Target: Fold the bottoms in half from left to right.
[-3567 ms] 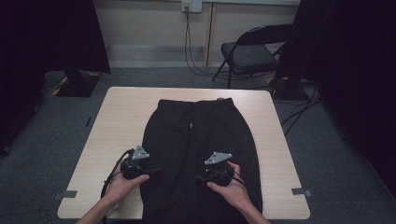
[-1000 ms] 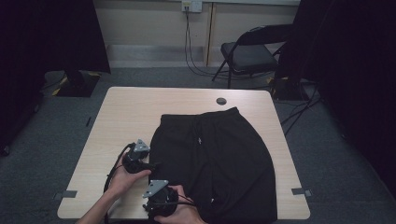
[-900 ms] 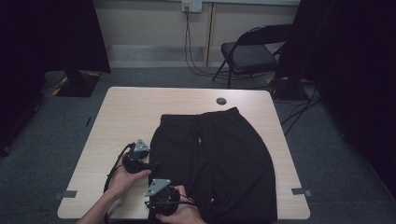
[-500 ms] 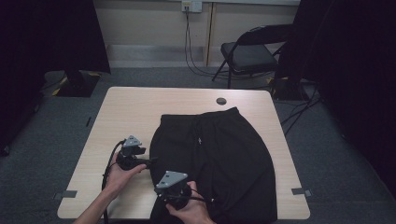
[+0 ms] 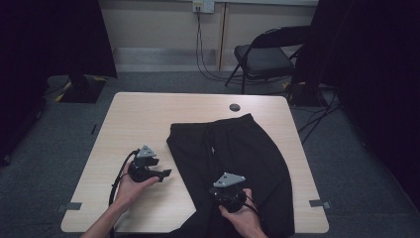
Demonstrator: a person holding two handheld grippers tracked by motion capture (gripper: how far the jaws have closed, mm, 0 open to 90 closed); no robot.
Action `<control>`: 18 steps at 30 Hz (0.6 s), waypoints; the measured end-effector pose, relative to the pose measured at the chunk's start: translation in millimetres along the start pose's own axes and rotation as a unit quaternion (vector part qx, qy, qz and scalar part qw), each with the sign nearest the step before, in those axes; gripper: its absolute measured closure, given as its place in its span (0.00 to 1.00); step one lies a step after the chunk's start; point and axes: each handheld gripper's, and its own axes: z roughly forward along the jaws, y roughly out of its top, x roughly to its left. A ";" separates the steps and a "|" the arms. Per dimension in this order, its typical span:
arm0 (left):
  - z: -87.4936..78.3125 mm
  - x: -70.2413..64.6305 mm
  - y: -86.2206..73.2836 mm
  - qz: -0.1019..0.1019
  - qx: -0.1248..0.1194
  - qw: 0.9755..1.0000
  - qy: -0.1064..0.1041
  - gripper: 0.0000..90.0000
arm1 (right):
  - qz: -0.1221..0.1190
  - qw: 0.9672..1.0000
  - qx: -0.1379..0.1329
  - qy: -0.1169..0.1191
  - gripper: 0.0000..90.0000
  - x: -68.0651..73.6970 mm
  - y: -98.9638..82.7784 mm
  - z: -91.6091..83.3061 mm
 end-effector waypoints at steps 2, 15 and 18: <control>0.2 -0.6 -0.1 0.006 0.005 1.000 0.001 0.32 | 0.005 1.000 -0.011 0.002 0.70 0.8 3.5 3.6; 1.7 0.3 -2.4 0.006 0.019 1.000 -0.001 0.33 | -0.007 1.000 -0.007 -0.018 0.52 0.3 9.7 25.2; 1.9 -1.0 -2.0 0.011 0.020 1.000 -0.002 0.33 | -0.004 1.000 -0.006 -0.009 0.53 6.0 6.8 22.2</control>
